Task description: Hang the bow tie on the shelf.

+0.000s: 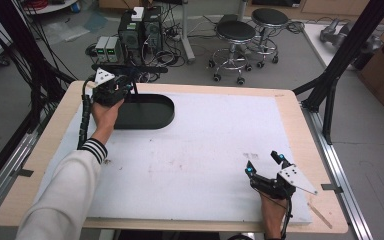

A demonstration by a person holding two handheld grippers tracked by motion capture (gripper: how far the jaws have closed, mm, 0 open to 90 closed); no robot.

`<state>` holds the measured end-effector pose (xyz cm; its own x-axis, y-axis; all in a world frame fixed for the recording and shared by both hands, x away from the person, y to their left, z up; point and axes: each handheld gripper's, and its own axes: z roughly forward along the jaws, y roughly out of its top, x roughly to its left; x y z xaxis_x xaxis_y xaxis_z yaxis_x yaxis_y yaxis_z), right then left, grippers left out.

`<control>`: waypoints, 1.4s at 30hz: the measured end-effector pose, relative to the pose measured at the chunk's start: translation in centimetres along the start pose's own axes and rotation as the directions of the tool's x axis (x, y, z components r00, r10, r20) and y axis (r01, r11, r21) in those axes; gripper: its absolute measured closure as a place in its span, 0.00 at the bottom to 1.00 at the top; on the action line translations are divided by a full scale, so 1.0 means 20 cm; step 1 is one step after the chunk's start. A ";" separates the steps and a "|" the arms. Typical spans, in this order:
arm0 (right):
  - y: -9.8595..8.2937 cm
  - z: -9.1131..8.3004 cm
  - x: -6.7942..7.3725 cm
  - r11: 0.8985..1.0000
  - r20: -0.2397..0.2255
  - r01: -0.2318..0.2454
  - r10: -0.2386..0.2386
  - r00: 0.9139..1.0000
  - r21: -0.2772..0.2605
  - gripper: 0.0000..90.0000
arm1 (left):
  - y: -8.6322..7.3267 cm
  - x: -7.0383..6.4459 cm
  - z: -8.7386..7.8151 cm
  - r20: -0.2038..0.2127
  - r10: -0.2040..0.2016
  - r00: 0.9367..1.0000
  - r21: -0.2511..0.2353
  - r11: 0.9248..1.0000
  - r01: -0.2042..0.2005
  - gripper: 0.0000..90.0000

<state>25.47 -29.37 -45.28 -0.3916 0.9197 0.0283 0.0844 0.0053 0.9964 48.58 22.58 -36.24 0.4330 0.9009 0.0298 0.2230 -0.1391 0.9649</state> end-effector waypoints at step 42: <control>0.00 -0.01 0.00 1.000 -0.002 0.000 0.000 1.000 -0.017 0.08 | -0.10 0.02 -0.08 0.063 -0.050 0.997 0.039 0.998 0.047 0.17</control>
<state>25.32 -29.42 -45.32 -0.3932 0.9190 0.0284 0.0685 -0.0016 0.9977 46.84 23.83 -37.80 0.4755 0.8790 -0.0346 0.2775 -0.1125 0.9541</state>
